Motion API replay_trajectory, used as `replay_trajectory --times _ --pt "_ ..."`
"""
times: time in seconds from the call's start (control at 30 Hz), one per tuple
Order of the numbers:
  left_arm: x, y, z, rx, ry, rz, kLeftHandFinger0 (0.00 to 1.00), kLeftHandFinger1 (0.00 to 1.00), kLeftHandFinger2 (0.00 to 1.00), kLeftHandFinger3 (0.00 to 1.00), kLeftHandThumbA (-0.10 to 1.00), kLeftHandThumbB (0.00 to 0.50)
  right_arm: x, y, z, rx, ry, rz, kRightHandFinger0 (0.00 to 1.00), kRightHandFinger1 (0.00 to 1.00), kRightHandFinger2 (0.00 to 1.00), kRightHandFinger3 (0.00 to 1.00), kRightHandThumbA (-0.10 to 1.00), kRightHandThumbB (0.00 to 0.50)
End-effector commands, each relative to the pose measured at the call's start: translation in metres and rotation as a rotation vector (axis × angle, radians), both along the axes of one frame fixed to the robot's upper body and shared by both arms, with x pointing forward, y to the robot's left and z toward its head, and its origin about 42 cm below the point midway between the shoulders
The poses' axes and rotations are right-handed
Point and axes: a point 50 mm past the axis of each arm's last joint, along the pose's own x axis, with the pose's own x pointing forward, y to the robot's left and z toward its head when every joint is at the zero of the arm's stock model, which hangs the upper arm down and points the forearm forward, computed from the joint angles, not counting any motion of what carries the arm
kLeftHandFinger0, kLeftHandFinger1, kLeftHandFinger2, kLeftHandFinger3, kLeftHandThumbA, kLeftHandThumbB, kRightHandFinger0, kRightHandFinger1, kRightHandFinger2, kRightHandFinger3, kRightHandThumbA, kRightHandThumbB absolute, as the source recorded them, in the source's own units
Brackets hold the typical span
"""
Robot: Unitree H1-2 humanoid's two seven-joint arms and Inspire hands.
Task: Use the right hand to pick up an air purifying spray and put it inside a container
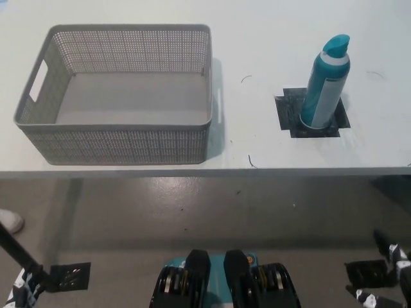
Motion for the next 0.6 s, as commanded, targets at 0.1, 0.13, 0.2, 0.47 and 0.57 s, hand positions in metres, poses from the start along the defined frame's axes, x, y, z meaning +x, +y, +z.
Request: replay_trajectory --times 0.1,0.13,0.2,0.47,0.57 --pt "0.005 0.003 0.016 0.032 -0.083 0.001 1.00 1.00 1.00 1.00 1.00 0.324 0.026 -0.009 0.085 -0.057 -0.255 -0.052 1.00 1.00 1.00 1.00 0.92 0.499" --pt "0.005 0.003 0.017 0.031 -0.083 -0.002 1.00 1.00 1.00 1.00 1.00 0.338 0.032 -0.009 0.097 -0.057 -0.276 -0.054 1.00 1.00 1.00 1.00 0.92 0.500" --pt "0.007 0.002 0.018 0.031 -0.087 -0.007 1.00 1.00 1.00 1.00 1.00 0.319 0.043 -0.012 0.115 -0.048 -0.301 -0.056 1.00 1.00 1.00 1.00 0.91 0.500" --pt "0.010 0.003 0.020 0.033 -0.096 -0.006 1.00 1.00 1.00 1.00 1.00 0.320 0.087 -0.001 0.192 -0.098 -0.324 -0.096 1.00 1.00 1.00 1.00 0.86 0.495" --pt "0.009 0.003 0.019 0.033 -0.090 -0.013 1.00 1.00 1.00 1.00 1.00 0.328 0.105 0.010 0.213 -0.103 -0.340 -0.110 1.00 1.00 1.00 1.00 0.79 0.484"
